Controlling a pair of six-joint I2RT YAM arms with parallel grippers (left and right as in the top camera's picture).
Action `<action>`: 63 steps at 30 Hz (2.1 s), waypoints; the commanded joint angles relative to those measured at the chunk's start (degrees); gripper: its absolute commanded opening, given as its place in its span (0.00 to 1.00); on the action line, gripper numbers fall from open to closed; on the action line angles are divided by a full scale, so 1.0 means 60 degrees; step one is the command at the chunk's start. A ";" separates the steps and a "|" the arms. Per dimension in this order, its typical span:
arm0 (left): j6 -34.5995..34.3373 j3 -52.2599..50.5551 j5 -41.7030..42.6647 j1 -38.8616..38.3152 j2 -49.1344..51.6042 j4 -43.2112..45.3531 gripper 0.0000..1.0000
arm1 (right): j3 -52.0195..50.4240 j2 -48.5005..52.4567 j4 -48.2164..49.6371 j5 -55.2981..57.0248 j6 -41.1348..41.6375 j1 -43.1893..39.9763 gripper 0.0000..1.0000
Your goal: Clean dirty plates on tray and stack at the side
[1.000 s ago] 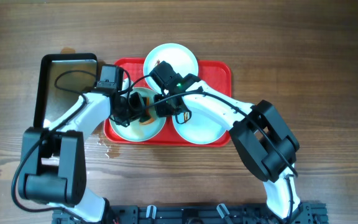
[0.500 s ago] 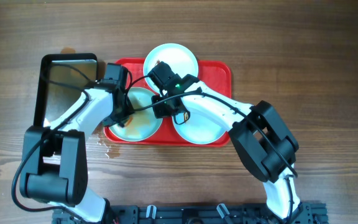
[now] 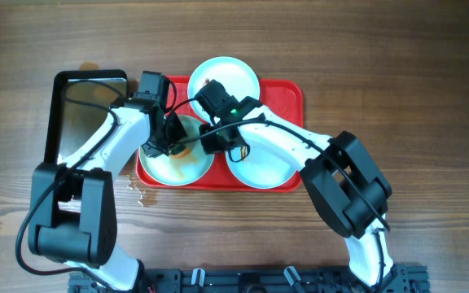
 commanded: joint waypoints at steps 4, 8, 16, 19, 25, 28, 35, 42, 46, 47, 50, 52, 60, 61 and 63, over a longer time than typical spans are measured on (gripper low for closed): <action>-0.0528 0.0204 0.1402 -0.0699 0.0437 0.0794 0.04 | 0.0036 0.0313 0.0018 -0.0412 -0.0211 0.0029 0.04; -0.0528 0.0204 0.1424 -0.0965 0.0441 0.0845 0.04 | 0.0036 0.0313 0.0018 -0.0408 -0.0215 0.0029 0.05; -0.0532 -0.0149 0.0474 -0.1158 0.0969 0.0860 0.04 | 0.0036 0.0313 -0.0055 -0.0404 -0.0251 0.0029 0.04; -0.0525 -0.0331 -0.0452 -0.1158 0.1351 0.0761 0.04 | 0.0036 0.0313 -0.0058 -0.0404 -0.0259 0.0029 0.04; -0.1122 -0.0353 -0.3468 -0.1155 0.1392 -0.0433 0.04 | 0.0036 0.0317 -0.0215 -0.0157 -0.0251 -0.0047 0.04; -0.1275 -0.0353 -0.4087 -0.1115 0.1392 -0.0703 0.04 | 0.0036 0.0313 -0.0386 -0.0157 -0.0251 -0.0200 0.04; -0.1275 -0.0353 -0.4200 -0.0193 0.1392 -0.1035 0.04 | 0.0036 0.0317 -0.0488 -0.0153 -0.0255 -0.0277 0.04; -0.1308 -0.0321 -0.4233 0.0525 0.1362 -0.1716 0.04 | 0.0036 0.0313 -0.0517 -0.0153 -0.0248 -0.0277 0.04; -0.2178 0.0131 -0.4299 0.0525 0.0495 -0.2579 0.04 | 0.0036 0.0313 -0.0484 -0.0153 -0.0248 -0.0277 0.04; -0.2269 0.0135 -0.4299 0.0521 0.0080 -0.2641 0.04 | 0.0040 0.0313 -0.0481 -0.0153 -0.0248 -0.0277 0.04; -0.2229 0.0135 -0.4302 0.0525 -0.1242 -0.2812 0.04 | 0.0058 0.0313 -0.0448 -0.0157 -0.0204 -0.0277 0.04; -0.2233 0.0135 -0.4299 0.0525 -0.1956 -0.2998 0.04 | 0.0175 0.0295 -0.0521 -0.0160 -0.0211 -0.0273 0.04; -0.2233 0.0131 -0.3319 0.0550 -0.3257 -0.3377 0.04 | 0.2065 -0.1147 -0.2783 0.1359 -0.0539 -0.0273 0.04; -0.2237 0.0131 -0.3260 0.0554 -0.3260 -0.3450 0.04 | 0.2178 -0.1330 -0.3009 0.1588 -0.0576 -0.0321 0.04; -0.2237 0.0131 -0.3209 0.0554 -0.3260 -0.3486 0.04 | 0.2393 -0.1778 -0.3264 0.2160 -0.1235 -0.0328 0.04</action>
